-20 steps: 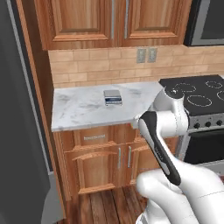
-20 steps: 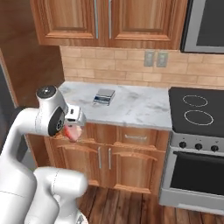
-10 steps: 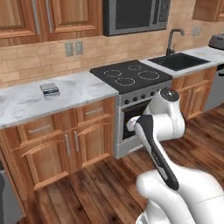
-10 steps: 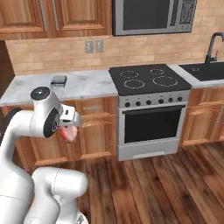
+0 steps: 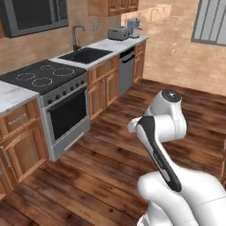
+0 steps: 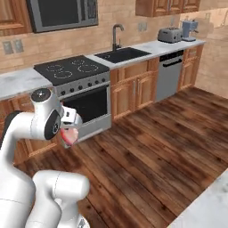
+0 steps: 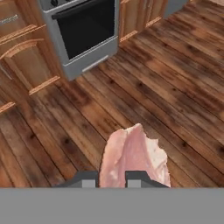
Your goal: Take the steak from the fridge and place it on the digital scale on the counter by the fridge. Wait a few seconds for a reading, then move it to the plate on the dining counter.
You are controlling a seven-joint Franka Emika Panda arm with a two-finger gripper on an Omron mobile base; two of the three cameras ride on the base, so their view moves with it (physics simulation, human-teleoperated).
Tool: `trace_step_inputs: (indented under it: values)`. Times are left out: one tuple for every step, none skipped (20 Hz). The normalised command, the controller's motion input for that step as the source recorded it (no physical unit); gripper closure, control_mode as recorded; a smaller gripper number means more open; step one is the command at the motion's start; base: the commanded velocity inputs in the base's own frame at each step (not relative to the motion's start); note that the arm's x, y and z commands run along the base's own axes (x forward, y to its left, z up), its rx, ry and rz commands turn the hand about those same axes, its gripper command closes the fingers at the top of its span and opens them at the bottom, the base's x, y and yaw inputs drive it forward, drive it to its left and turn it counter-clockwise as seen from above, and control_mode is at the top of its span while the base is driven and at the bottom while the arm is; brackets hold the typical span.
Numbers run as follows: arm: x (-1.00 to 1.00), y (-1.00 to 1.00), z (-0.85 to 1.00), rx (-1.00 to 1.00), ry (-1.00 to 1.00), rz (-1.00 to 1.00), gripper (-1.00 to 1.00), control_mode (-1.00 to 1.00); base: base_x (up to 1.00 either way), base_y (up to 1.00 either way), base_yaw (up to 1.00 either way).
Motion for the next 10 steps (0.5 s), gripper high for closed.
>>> trace_step_inputs:
  values:
    - [0.00, 0.00, 0.00, 0.00, 0.00, 0.00, 1.00, 1.00, -1.00, 0.14, -0.74]
    - [0.00, 0.00, 0.00, 0.00, 0.00, 0.00, 1.00, 1.00, -1.00, 0.13, -0.71]
    - [0.00, 0.00, 0.00, 0.00, 0.00, 0.00, 1.00, 1.00, -1.00, 0.16, -0.70]
    - [0.00, 0.00, 0.00, 0.00, 0.00, 0.00, 1.00, 1.00, -1.00, 0.24, -0.69]
    - [0.00, 0.00, 0.00, 0.00, 0.00, 0.00, 1.00, 1.00, -1.00, 0.25, -0.67]
    - [0.00, 0.00, 0.00, 0.00, 0.00, 0.00, 1.00, 1.00, -1.00, 0.26, -0.65]
    - [0.00, 0.00, 0.00, 0.00, 0.00, 0.00, 1.00, 1.00, -1.00, 0.28, -0.64]
    - [0.00, 0.00, 0.00, 0.00, 0.00, 0.00, 1.00, 1.00, -1.00, 0.30, -0.62]
    - [0.00, 0.00, 0.00, 0.00, 0.00, 0.00, 1.00, 1.00, -1.00, 0.26, -0.61]
    - [0.00, 0.00, 0.00, 0.00, 0.00, 0.00, 1.00, 1.00, -1.00, 0.21, -0.57]
